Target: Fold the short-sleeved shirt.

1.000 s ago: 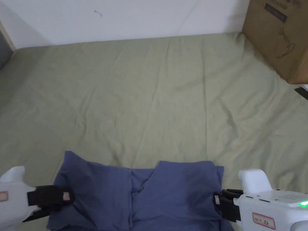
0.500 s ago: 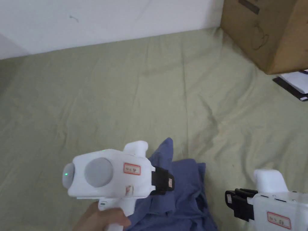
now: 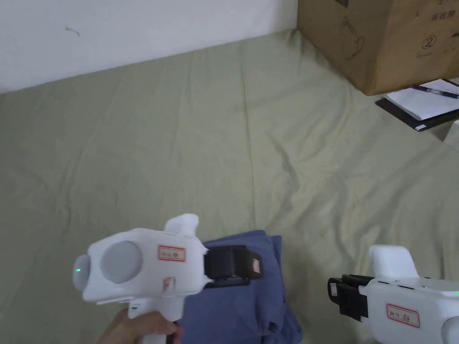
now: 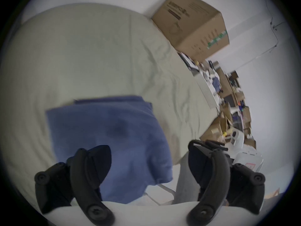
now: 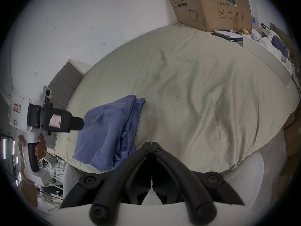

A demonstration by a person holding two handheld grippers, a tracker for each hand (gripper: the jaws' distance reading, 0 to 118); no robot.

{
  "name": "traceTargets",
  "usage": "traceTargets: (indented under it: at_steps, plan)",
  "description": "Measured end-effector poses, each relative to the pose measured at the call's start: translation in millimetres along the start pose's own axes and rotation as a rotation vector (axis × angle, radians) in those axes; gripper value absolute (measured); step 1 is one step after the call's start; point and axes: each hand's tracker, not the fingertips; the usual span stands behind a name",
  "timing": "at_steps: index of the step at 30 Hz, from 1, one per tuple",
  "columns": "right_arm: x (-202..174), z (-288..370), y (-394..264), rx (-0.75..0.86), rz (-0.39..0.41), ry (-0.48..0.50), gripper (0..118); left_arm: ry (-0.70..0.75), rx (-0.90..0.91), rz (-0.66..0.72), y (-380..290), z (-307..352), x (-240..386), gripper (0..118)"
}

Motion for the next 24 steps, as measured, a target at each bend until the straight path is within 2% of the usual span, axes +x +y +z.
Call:
traceTargets:
  at_steps: [1, 2, 3, 6, 10, 14, 16, 20, 24]
  plan:
    - [-0.3, -0.3, 0.0, 0.004, -0.001, 0.005, 0, 0.021, 0.046, 0.003, 0.2, 8.1, -5.9, 68]
    - [-0.7, -0.3, -0.2, 0.009, -0.002, 0.014, 0, 0.030, 0.079, 0.012, 0.2, 15.6, -8.6, 29]
    - [-1.6, -0.3, -0.4, 0.012, -0.003, 0.026, 0, 0.027, 0.088, 0.047, -0.2, 19.5, -13.5, 10]
    - [-3.5, -1.0, -0.7, 0.011, 0.005, 0.050, 0, 0.002, 0.047, 0.101, -4.5, 11.2, -20.8, 8]
    - [-3.1, -1.4, -2.0, 0.017, 0.008, 0.041, 0, 0.004, -0.013, 0.019, -18.8, -20.0, -1.0, 7]
    - [0.7, 3.5, -3.2, 0.020, 0.001, 0.048, 0, -0.077, -0.156, 0.011, -34.2, -74.8, 20.1, 6]
    - [3.2, 6.1, -3.9, 0.019, 0.010, 0.040, 0, -0.031, -0.233, -0.013, -43.5, -104.2, 31.1, 4]
    - [5.9, 13.4, -3.8, 0.029, 0.004, 0.046, 0, -0.153, -0.303, 0.089, -58.1, -142.3, 39.4, 4]
    - [-0.1, 19.8, 1.1, 0.036, 0.029, 0.045, 0, -0.131, -0.288, -0.008, -64.8, -136.0, 52.4, 4]
